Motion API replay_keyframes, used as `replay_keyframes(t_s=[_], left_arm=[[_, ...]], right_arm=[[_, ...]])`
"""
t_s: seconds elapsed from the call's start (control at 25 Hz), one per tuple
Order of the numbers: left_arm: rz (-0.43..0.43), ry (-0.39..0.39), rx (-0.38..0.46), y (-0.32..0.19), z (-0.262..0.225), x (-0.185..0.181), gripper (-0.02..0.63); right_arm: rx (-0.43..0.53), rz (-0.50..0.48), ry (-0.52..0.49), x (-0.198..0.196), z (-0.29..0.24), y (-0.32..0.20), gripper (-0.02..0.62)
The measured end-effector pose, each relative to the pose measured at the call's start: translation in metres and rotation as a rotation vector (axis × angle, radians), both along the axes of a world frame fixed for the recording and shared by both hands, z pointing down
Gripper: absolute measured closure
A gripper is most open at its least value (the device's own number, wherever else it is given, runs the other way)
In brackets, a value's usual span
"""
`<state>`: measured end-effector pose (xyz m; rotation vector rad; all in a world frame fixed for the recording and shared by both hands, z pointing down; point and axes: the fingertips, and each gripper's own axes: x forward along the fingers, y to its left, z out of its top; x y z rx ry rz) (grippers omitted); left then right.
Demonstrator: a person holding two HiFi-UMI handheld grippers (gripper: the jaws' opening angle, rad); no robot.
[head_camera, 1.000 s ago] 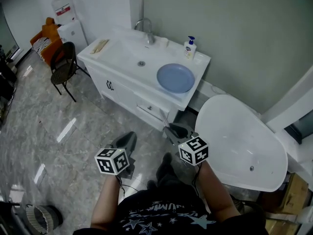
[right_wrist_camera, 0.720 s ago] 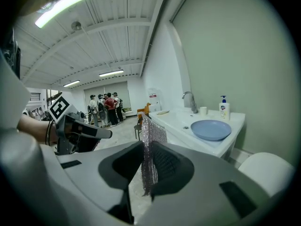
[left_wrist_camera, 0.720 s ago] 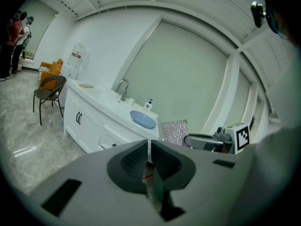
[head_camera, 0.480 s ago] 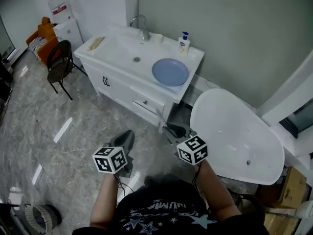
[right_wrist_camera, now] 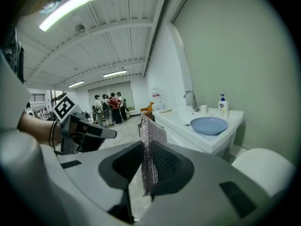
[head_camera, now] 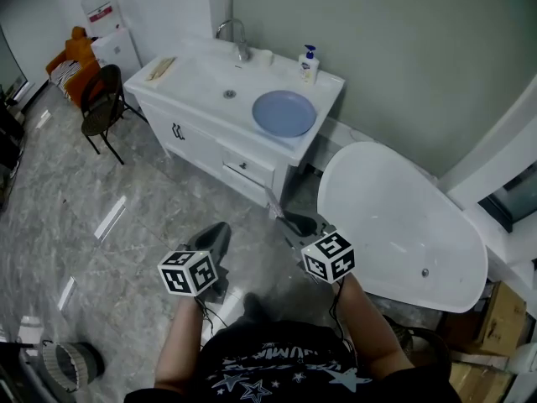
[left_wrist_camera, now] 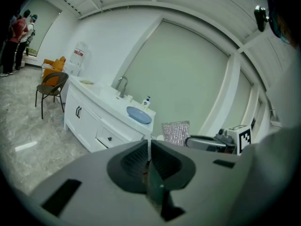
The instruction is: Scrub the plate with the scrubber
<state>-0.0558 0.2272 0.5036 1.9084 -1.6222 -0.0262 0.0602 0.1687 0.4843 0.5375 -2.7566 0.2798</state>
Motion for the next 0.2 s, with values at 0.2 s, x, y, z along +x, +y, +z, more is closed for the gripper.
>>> replay_keyframes(t_s=[0.2], left_arm=[[0.01, -0.001, -0.01, 0.012, 0.002, 0.032, 0.572]], right_arm=[[-0.029, 0.007, -0.013, 0.029, 0.004, 0.011, 0.518]])
